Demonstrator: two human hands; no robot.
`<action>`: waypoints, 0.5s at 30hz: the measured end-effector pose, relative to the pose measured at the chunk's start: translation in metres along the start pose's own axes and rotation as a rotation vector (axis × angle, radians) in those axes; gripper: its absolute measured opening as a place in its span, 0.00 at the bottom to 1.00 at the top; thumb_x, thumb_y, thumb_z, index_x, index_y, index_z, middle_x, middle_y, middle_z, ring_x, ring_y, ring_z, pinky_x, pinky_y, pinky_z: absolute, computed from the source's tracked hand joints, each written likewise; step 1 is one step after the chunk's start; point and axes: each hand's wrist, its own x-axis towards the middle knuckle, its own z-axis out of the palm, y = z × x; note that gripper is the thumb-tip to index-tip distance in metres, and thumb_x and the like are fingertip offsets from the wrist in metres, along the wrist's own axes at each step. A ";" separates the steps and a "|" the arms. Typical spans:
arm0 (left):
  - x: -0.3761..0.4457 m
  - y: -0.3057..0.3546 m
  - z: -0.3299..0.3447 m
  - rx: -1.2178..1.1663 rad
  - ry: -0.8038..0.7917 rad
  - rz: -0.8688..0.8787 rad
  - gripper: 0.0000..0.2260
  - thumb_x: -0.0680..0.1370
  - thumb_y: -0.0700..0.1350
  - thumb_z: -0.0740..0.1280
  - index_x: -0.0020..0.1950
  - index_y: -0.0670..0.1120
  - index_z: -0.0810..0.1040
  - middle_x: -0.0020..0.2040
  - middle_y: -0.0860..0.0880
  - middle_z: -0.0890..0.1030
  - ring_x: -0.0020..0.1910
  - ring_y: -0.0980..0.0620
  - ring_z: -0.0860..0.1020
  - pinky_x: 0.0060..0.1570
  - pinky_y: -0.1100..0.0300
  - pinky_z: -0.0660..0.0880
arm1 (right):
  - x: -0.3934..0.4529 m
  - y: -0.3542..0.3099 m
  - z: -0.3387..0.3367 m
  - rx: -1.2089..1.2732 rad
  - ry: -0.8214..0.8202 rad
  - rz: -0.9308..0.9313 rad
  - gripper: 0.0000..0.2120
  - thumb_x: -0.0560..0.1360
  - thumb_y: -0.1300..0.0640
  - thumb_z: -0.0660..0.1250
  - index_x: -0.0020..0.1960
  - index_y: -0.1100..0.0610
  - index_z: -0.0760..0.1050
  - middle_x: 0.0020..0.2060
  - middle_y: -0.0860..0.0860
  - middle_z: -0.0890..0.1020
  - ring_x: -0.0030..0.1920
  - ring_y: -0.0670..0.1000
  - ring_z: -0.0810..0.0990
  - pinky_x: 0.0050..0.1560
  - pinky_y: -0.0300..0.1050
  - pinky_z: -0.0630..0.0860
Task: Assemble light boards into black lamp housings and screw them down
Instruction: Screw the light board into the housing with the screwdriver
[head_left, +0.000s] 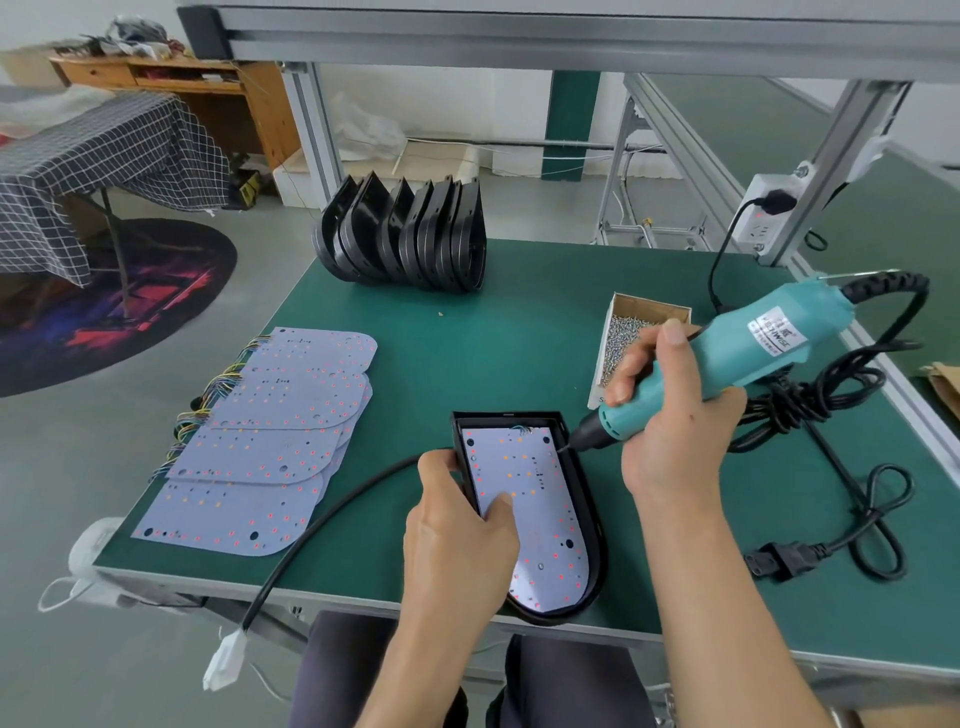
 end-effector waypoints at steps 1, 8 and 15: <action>0.000 -0.001 -0.001 -0.010 0.000 -0.007 0.15 0.78 0.45 0.70 0.56 0.57 0.66 0.40 0.61 0.82 0.37 0.59 0.80 0.36 0.69 0.71 | -0.001 -0.005 0.001 0.010 0.012 -0.011 0.15 0.77 0.51 0.70 0.48 0.62 0.72 0.31 0.53 0.75 0.27 0.54 0.69 0.34 0.46 0.68; -0.009 0.001 -0.019 -0.201 -0.017 0.035 0.16 0.79 0.42 0.71 0.56 0.61 0.69 0.43 0.68 0.84 0.41 0.63 0.82 0.35 0.71 0.74 | 0.009 -0.034 -0.014 -0.025 0.241 0.236 0.12 0.79 0.47 0.72 0.44 0.54 0.77 0.32 0.51 0.77 0.29 0.49 0.73 0.30 0.40 0.72; -0.032 0.014 -0.046 -0.386 0.022 0.196 0.18 0.76 0.48 0.74 0.59 0.64 0.72 0.47 0.61 0.87 0.43 0.58 0.85 0.37 0.68 0.78 | -0.002 -0.018 -0.069 -0.149 0.420 0.542 0.08 0.83 0.53 0.67 0.49 0.57 0.74 0.41 0.54 0.79 0.34 0.51 0.76 0.38 0.46 0.76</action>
